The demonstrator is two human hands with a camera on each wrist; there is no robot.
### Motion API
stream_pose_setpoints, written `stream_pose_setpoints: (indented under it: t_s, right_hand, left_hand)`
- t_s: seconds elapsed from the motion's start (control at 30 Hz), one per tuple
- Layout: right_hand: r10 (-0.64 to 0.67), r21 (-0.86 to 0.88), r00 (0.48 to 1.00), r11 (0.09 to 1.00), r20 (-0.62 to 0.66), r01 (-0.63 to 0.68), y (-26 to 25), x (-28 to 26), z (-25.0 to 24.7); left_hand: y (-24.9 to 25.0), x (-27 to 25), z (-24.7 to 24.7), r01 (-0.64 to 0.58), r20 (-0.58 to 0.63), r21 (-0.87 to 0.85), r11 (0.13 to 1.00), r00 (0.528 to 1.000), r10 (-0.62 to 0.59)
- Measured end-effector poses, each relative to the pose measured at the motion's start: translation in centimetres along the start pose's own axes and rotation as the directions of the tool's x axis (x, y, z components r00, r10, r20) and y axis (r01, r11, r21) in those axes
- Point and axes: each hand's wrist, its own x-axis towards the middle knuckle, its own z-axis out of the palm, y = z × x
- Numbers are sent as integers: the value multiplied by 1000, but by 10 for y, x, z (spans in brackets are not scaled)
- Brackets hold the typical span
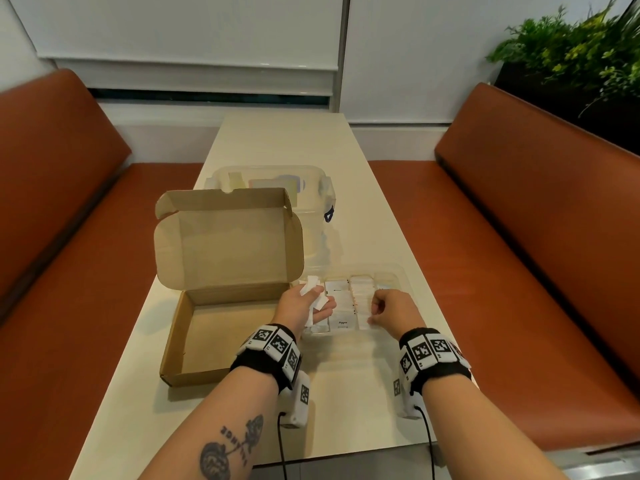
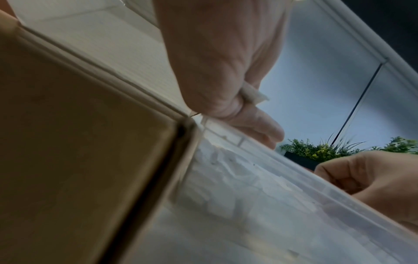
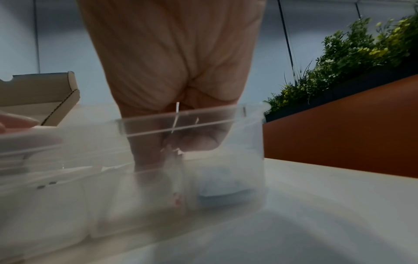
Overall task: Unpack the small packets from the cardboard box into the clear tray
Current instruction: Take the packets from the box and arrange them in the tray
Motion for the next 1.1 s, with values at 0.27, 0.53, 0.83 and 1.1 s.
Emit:
stream_pose_setpoints:
  t_s: [0.27,0.53,0.83,1.1]
  right_hand:
    - [-16,-84,996,996,-84,9,-6,-3,3]
    - [-151,371,978,908,-142,194,-63,-8,5]
    - [-135,491,990,860,-39,137,-74,-5,8]
    - [-8,659,996,749,-90,65,-59,-1,2]
  left_hand:
    - [1,-1,1,34,-8,-15,999,999,-34]
    - [2,-4,3,50,18,3,999,999,-50]
    - [8,-14,-2,67,87,105,992,993,-76]
    - [13,-10,4,-68,61,260,963,997,54]
